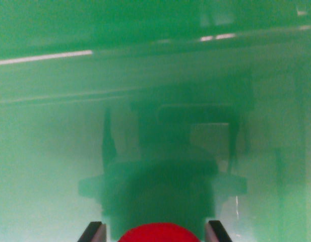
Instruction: Pick fruit
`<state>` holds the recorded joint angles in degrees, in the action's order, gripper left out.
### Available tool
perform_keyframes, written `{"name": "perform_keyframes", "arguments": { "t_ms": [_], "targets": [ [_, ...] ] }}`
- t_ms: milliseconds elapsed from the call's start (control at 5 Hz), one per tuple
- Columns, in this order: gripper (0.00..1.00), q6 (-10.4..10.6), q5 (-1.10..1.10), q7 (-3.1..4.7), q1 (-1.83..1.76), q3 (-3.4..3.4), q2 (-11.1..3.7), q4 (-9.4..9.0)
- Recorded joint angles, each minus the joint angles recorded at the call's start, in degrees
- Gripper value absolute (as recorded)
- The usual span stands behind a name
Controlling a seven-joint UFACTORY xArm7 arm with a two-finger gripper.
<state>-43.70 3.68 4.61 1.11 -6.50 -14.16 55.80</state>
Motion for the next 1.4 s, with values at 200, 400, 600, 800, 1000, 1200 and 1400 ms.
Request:
{"name": "perform_keyframes", "arguments": {
  "t_ms": [200,400,600,800,1000,1200,1400],
  "targets": [
    [1.00,-2.2,-0.17,-0.14,-0.04,-0.04,0.79,1.38],
    [1.00,-2.2,-0.17,-0.14,-0.04,-0.04,0.79,1.38],
    [1.00,-4.5,-0.35,-0.29,-0.09,-0.09,1.65,2.87],
    [1.00,-4.5,-0.35,-0.29,-0.09,-0.09,1.65,2.87],
    [1.00,-6.9,-0.54,-0.45,-0.14,-0.13,2.54,4.43],
    [1.00,-6.9,-0.54,-0.45,-0.14,-0.13,2.54,4.43],
    [1.00,-9.4,-0.74,-0.61,-0.19,-0.18,3.44,6.00]
  ]
}}
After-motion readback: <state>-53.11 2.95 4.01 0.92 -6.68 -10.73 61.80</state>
